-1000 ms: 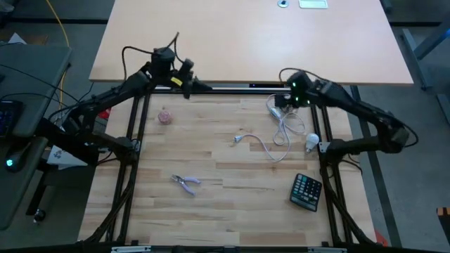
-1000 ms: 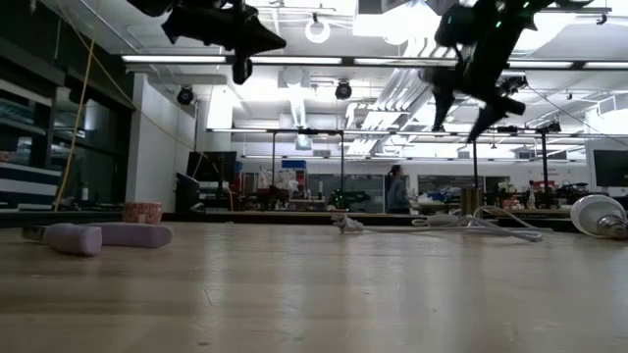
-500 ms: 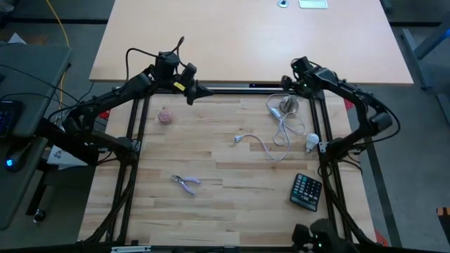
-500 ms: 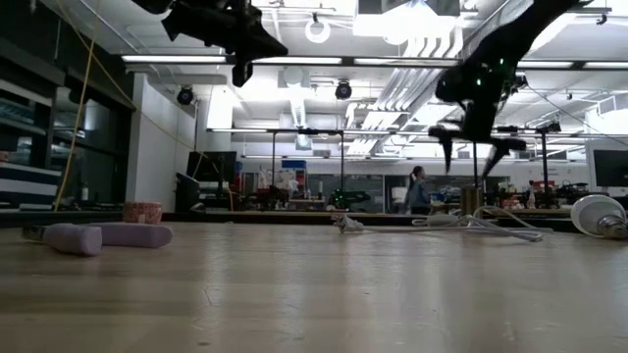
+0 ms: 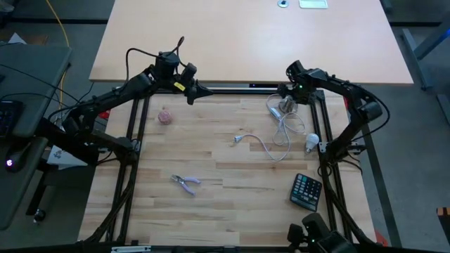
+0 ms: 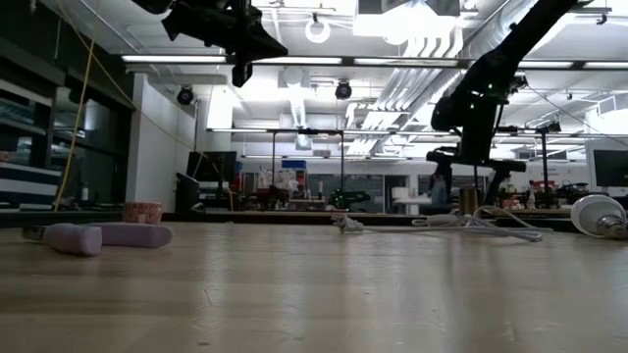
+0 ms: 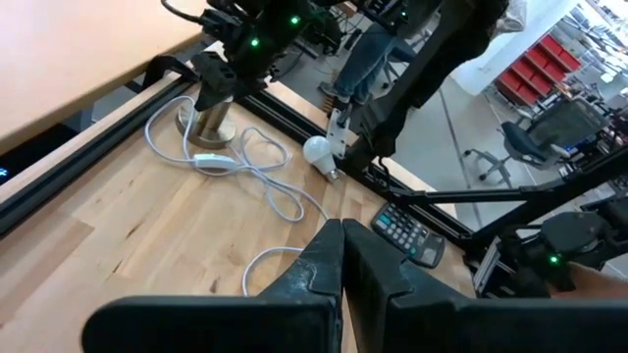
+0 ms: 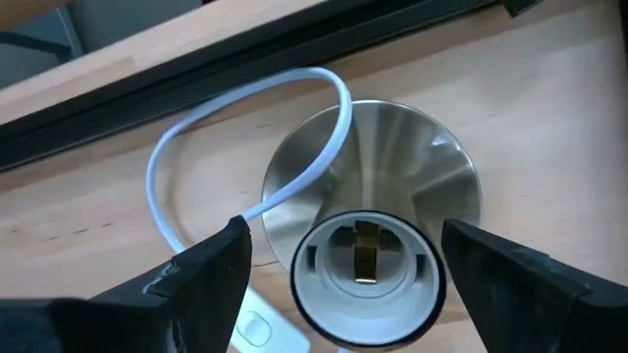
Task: Screw lightbulb
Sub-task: Move the lamp to the center of the table
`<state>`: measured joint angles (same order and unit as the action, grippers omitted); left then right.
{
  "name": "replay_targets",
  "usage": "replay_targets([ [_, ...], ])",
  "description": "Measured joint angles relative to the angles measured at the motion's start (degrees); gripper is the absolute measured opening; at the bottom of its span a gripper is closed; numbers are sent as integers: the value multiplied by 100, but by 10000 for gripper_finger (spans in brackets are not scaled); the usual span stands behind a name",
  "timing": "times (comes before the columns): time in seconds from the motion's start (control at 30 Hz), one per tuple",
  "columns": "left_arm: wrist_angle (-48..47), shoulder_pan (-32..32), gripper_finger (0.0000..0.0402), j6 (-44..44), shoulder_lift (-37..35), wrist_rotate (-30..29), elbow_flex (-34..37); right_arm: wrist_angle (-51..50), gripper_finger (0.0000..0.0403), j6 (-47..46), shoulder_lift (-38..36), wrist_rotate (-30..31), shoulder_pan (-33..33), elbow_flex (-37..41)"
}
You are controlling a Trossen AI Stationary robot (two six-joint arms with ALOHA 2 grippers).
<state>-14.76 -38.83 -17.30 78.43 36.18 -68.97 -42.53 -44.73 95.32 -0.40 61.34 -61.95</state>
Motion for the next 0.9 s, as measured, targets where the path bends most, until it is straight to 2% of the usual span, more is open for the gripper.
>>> replay_targets([
  [0.17,-2,0,0,0,2,-106,0,-3,323,318,6,120,2,0],
  [0.27,0,0,0,-2,2,-133,0,-139,323,169,6,296,2,0],
  [0.6,0,0,0,-2,2,-133,0,-252,319,125,6,299,0,0],
  [0.7,-1,-2,0,-2,2,-133,0,-287,298,116,6,300,-29,0],
  [0.9,-2,-2,0,-2,2,-138,0,-259,228,125,6,299,-141,0],
])
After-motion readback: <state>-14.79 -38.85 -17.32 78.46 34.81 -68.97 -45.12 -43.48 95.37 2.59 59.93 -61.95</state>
